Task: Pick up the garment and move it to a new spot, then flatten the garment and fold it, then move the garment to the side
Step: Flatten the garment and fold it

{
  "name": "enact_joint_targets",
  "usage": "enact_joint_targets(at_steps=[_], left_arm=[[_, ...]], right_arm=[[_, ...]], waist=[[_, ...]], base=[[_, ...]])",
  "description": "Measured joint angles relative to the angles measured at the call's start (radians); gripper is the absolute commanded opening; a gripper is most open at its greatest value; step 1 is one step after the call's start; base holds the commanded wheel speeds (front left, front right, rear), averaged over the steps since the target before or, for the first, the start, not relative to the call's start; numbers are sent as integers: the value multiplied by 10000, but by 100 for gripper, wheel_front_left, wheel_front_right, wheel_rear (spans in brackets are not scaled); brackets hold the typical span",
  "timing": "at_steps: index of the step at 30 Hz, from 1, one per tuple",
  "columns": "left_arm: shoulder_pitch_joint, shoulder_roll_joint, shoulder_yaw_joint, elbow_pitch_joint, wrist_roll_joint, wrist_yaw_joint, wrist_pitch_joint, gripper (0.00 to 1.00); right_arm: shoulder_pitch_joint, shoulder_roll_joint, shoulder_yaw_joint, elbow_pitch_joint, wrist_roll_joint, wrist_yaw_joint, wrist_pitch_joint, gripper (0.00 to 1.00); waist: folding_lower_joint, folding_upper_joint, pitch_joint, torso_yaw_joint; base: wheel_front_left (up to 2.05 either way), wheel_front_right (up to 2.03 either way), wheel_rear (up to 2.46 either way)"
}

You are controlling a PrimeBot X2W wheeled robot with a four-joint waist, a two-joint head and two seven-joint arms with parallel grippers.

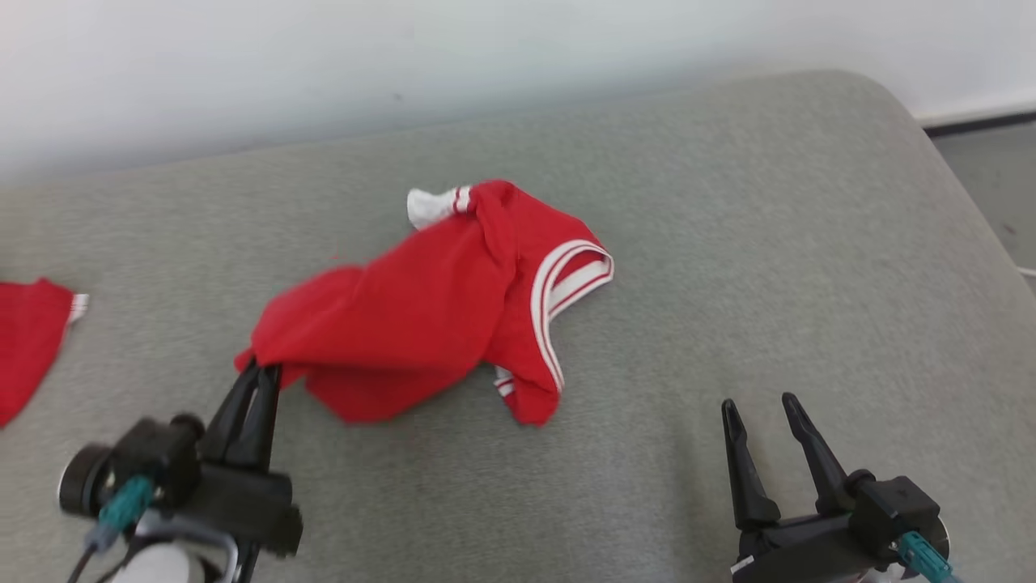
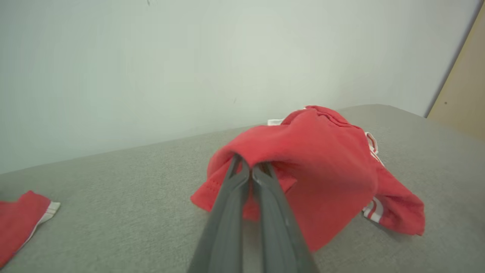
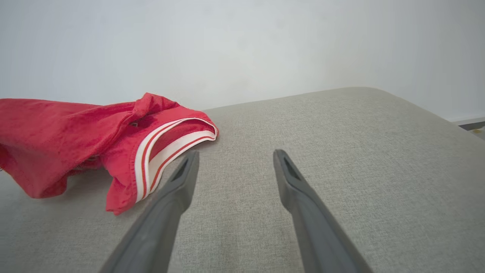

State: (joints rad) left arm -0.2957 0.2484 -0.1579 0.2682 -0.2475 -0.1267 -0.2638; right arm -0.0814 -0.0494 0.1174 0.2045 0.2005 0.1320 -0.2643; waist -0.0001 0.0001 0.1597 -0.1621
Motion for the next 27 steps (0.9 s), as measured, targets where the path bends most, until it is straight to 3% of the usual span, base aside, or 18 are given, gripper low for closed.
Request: enact_joint_targets(at_steps=[6, 13, 14, 15, 27], left_arm=[[1566, 186, 174, -713, -77, 222, 50, 0], [2987, 29, 458, -221, -616, 510, 173, 0], [3040, -42, 477, -138, -673, 533, 169, 38], [3053, -157, 493, -109, -686, 571, 138, 100], [2943, -999, 1965, -2259, -625, 543, 0, 100]], right_arm=[[165, 0, -10, 58, -2, 0, 2, 100], [212, 0, 23, 123, -2, 0, 2, 100], [229, 0, 23, 144, -2, 0, 2, 100], [265, 0, 8, 167, -4, 0, 2, 100], [444, -2, -140, 192, -113, 0, 2, 100]], waist=[[-1, -1, -430, 620], [-1, -1, -770, 983], [-1, -1, -808, 995], [-1, -1, -877, 1009], [0, -1, -1330, 1231]], base=[[0, 0, 0], [0, 0, 0], [0, 0, 0], [0, 0, 0], [0, 0, 0]])
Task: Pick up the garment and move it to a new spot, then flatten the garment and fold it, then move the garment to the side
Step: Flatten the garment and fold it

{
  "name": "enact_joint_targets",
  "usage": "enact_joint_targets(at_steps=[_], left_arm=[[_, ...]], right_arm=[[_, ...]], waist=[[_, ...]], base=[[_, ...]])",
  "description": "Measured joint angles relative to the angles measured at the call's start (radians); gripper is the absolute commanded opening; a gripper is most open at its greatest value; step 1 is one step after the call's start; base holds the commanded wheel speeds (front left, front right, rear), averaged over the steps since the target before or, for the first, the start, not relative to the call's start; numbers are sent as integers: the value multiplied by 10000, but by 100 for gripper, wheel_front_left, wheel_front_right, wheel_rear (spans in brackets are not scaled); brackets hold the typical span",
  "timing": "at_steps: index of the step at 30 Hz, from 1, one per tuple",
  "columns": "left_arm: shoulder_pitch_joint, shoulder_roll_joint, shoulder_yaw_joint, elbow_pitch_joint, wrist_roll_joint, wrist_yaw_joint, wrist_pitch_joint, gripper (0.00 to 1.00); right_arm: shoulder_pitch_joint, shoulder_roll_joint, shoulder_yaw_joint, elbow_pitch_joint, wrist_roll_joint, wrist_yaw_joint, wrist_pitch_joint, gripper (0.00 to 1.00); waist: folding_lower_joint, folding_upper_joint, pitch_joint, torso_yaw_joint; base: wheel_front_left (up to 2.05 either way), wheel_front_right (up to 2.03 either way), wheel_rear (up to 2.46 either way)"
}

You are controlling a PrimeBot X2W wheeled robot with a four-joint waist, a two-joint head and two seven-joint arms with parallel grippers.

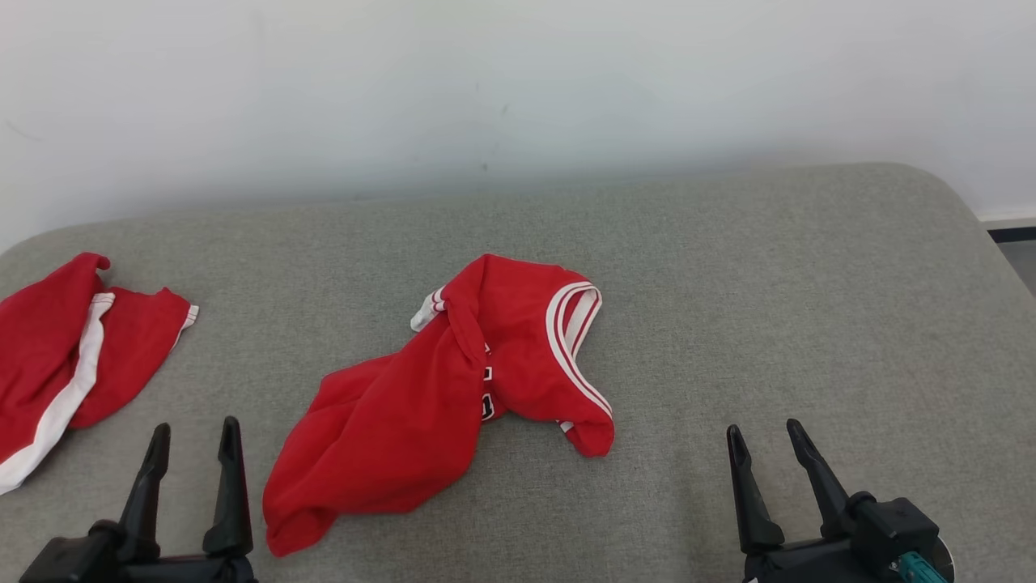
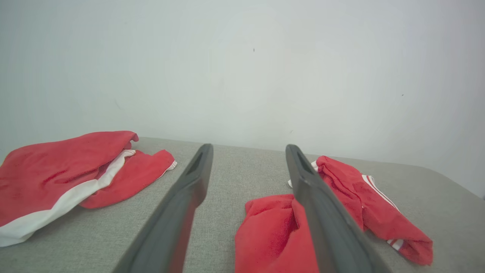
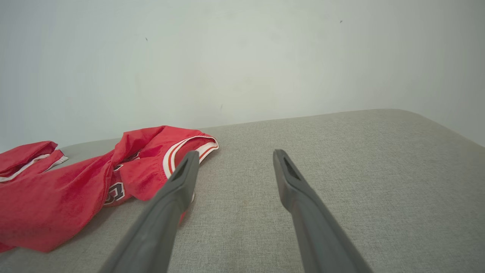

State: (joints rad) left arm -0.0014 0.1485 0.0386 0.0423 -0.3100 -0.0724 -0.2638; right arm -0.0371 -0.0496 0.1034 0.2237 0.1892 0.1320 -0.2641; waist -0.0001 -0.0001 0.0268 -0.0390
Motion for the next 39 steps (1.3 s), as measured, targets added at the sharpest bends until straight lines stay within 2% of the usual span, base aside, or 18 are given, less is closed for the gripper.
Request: enact_joint_targets(at_steps=[7, 15, 26, 35, 39], left_arm=[[393, -199, 537, 8, 681, -86, -2, 100], [726, -378, 608, 683, 1154, -232, 0, 100], [589, -564, 646, 894, 1254, -353, 0, 100], [114, -688, 274, 1034, 1313, -499, 0, 100], [5, -750, 82, 1120, 1306, -512, -2, 100]], right_arm=[[77, 0, 77, 15, -6, 0, 0, 100], [160, 2, 94, 48, -150, 0, 0, 100], [98, -6, 265, 209, -334, 0, 0, 100], [-1492, -431, 1195, 988, -499, 0, 27, 100], [-2731, -512, 1808, 1822, -489, 0, 198, 100]], waist=[[0, 0, -159, 126], [1, 0, -158, 138], [0, 0, -133, 250], [2, 1, 34, 725], [2, 1, 161, 1089]], base=[[0, 0, 0], [0, 0, 0], [0, 0, 0], [0, 0, 0], [0, 0, 0]])
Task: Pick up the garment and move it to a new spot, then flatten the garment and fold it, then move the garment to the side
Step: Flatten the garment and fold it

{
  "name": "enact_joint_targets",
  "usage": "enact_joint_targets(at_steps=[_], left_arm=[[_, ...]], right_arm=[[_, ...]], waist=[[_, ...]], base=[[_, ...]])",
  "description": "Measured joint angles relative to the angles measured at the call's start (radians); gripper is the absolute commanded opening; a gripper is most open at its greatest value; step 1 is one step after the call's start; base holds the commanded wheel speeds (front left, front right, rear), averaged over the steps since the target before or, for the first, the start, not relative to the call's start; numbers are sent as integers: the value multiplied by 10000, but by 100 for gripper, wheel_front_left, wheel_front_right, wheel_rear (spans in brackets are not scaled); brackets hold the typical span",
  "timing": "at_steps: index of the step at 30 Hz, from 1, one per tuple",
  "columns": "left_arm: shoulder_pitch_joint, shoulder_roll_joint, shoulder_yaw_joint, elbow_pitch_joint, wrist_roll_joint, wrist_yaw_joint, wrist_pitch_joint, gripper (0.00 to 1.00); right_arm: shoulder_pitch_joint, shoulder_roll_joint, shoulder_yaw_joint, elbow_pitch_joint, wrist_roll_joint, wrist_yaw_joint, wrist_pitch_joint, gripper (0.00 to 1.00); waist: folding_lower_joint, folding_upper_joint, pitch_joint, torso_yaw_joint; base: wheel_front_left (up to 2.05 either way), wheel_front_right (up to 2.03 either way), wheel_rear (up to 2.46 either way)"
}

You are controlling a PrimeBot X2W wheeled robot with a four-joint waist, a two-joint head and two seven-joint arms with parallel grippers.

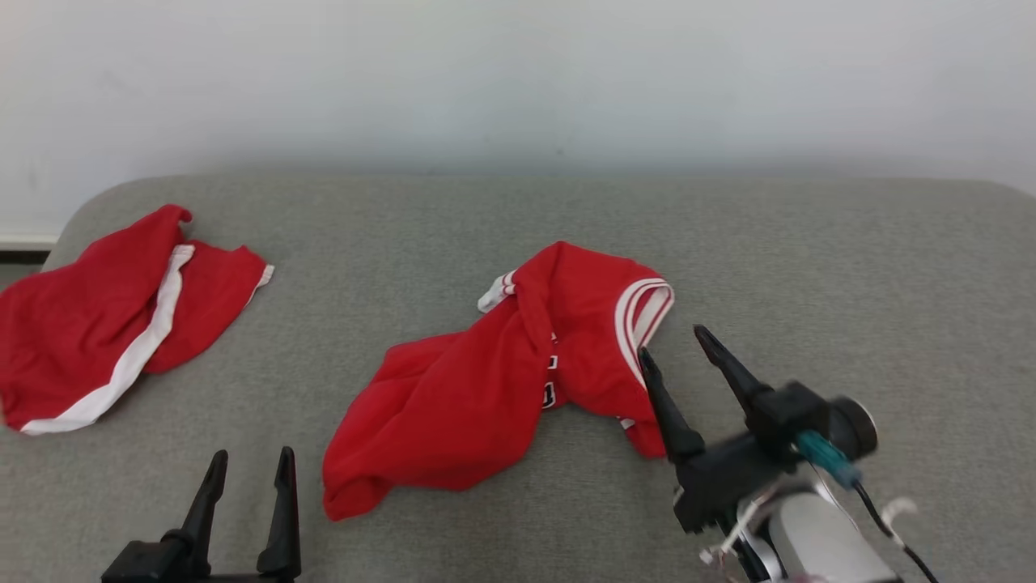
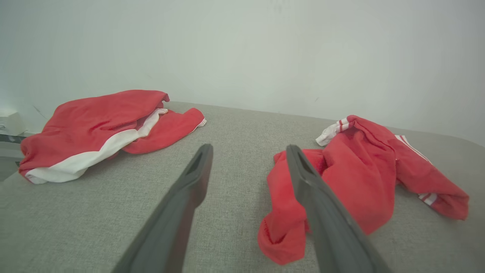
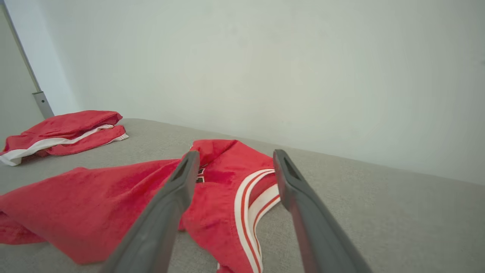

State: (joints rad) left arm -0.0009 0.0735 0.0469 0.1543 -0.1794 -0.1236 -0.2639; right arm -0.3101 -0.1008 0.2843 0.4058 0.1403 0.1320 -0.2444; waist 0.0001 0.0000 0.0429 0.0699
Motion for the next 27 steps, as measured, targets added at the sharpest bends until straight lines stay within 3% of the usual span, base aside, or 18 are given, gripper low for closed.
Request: enact_joint_targets(at_steps=[6, 12, 21, 22, 23, 27], left_arm=[[-214, -52, -163, 178, -58, -13, 2, 100], [-623, -125, -470, 314, -136, -73, 0, 100], [-843, -186, -696, 556, -366, -75, 2, 100], [-854, -188, -700, 568, -382, -75, 2, 100], [-870, -192, -704, 579, -408, -75, 2, 100], [-888, -199, -633, 612, -410, -75, 0, 100]], right_arm=[[-1939, 81, 878, 1751, 178, 0, 368, 100], [-3551, 215, 1139, 3858, 360, 0, 771, 100], [-4777, 389, 1271, 6525, 688, 0, 934, 97], [-4813, 407, 1279, 6690, 809, 0, 884, 21], [-4856, 426, 1323, 6832, 918, 0, 826, 0], [-4953, 487, 1515, 7110, 1202, 0, 399, 0]], waist=[[0, 0, 247, 595], [1, 0, 577, 1239], [1, 1, 1102, 2078], [1, 1, 1147, 2138], [1, 1, 1190, 2190], [1, 1, 1280, 2228]], base=[[0, 0, 0], [0, 0, 0], [0, 0, 0], [0, 0, 0], [0, 0, 0], [0, 0, 0]])
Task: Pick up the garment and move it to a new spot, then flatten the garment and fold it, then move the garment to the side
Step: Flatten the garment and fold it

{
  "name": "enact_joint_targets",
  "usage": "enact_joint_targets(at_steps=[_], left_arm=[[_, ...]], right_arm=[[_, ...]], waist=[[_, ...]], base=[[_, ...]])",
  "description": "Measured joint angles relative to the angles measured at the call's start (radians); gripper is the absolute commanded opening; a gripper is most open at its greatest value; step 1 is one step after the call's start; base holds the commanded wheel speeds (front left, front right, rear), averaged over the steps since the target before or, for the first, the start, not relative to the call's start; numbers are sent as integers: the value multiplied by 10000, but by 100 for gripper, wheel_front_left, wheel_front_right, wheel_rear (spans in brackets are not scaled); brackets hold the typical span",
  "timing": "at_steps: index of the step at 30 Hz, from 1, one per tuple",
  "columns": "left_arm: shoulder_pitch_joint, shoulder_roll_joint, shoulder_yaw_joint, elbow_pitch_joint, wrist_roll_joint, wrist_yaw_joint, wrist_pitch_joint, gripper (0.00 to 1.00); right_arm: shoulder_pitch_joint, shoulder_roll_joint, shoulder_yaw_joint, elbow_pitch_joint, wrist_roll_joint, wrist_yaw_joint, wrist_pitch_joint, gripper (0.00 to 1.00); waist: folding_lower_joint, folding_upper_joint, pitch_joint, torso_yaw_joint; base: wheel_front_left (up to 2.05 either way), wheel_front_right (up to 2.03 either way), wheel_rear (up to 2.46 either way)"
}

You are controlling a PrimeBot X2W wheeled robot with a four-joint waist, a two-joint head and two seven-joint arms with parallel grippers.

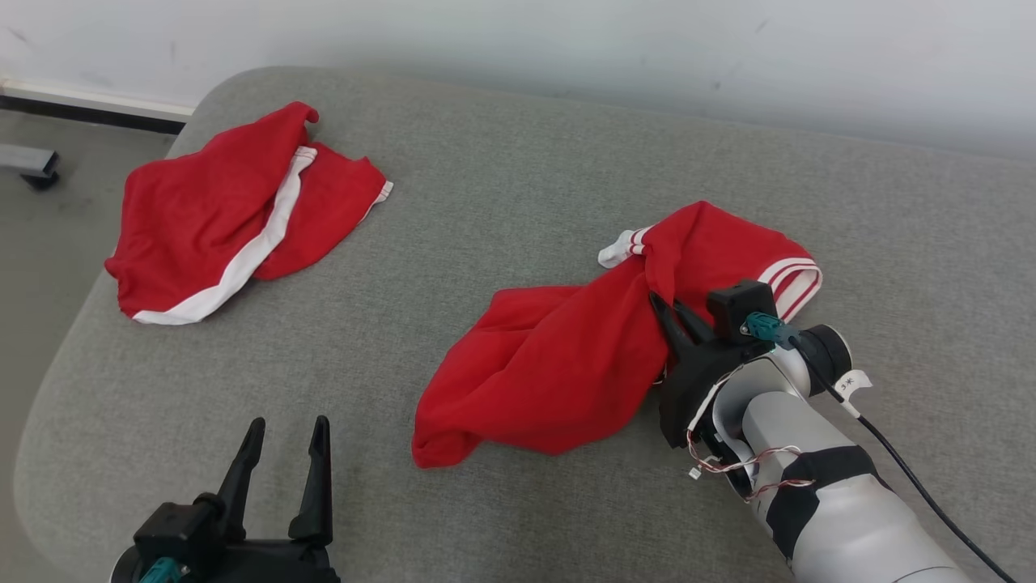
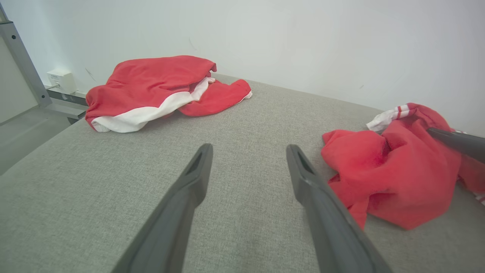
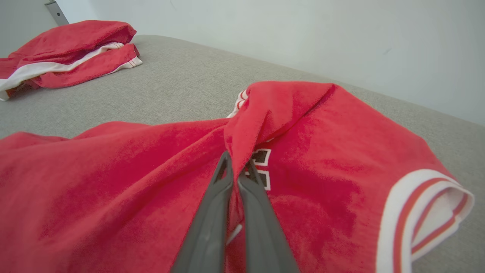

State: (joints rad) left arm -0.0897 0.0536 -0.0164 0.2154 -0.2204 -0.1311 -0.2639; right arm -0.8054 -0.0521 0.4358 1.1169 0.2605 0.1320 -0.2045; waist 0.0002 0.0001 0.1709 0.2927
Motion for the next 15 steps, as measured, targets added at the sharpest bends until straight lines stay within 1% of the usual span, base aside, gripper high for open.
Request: enact_joint_targets(at_steps=[3, 7, 11, 15], left_arm=[[9, -10, 56, 0, 2, 0, 0, 100], [114, -17, 119, -8, 4, 0, 2, 100], [254, -15, 288, -12, 4, 0, 0, 100], [380, -21, 362, -13, 6, 0, 0, 100]], right_arm=[[-16, 0, 31, -107, 136, 0, -391, 0], [287, -2, 88, -723, 228, 0, -558, 0], [1284, -113, -180, -2539, 255, 0, -587, 0], [2855, -364, -575, -4226, 257, 0, -594, 0]], waist=[[-1, 0, -27, -130], [-2, -1, -129, -463], [-2, -1, -242, -905], [-2, 0, -341, -1415]], base=[[0, 0, 0], [0, 0, 0], [0, 0, 0], [0, 0, 0]])
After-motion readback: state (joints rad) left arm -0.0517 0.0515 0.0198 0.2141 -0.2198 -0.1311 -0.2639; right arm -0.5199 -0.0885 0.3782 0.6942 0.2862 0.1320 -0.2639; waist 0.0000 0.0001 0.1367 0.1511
